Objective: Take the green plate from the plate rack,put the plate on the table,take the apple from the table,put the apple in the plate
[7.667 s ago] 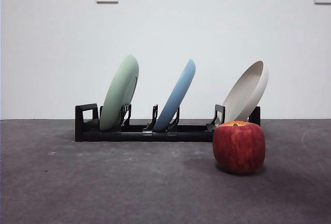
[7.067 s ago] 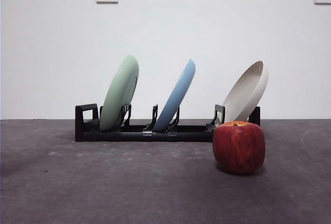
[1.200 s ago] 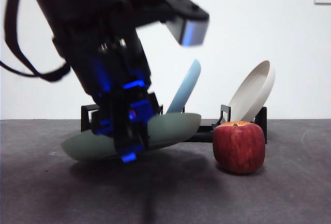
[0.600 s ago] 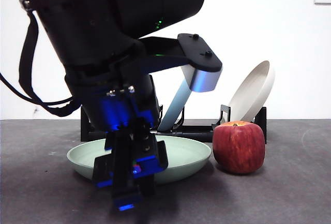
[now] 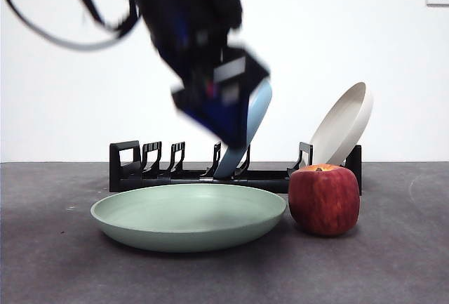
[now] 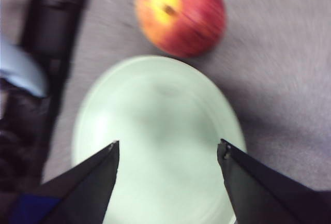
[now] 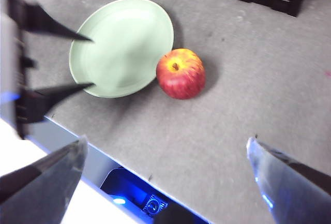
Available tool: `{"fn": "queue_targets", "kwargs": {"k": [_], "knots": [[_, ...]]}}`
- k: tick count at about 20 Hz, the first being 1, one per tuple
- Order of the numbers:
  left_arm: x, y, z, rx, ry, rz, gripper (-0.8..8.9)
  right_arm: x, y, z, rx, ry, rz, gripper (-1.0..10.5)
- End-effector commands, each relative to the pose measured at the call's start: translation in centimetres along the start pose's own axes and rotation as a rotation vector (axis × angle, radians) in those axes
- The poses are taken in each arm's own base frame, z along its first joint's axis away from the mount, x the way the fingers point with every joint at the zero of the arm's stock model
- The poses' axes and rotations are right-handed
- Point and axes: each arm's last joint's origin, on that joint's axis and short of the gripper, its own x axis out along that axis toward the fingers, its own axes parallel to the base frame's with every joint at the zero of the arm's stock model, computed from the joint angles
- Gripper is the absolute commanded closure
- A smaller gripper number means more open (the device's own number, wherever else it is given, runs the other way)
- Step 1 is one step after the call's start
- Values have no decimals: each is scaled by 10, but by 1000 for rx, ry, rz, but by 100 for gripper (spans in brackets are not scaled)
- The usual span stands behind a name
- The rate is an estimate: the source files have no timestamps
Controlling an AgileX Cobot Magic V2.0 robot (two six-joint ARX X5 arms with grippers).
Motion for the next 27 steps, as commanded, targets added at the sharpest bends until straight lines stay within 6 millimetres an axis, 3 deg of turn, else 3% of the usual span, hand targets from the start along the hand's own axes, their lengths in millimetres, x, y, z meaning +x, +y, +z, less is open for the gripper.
{"fn": "queue_targets", "kwargs": {"k": [1, 7, 12, 19, 27], "knots": [[-24, 14, 6, -101, -4, -1, 491, 11, -2, 11, -6, -8, 25, 288], [-108, 56, 5, -299, -76, 8, 499, 76, 4, 43, -130, 70, 60, 289], [-153, 70, -16, -388, -149, -31, 499, 132, 7, 53, -201, 157, 38, 288], [-169, 72, -31, -431, -152, -32, 499, 190, 2, 50, -216, 261, 2, 288], [-169, 72, -31, -430, -150, -32, 499, 230, -7, 37, -210, 375, -21, 289]]}}
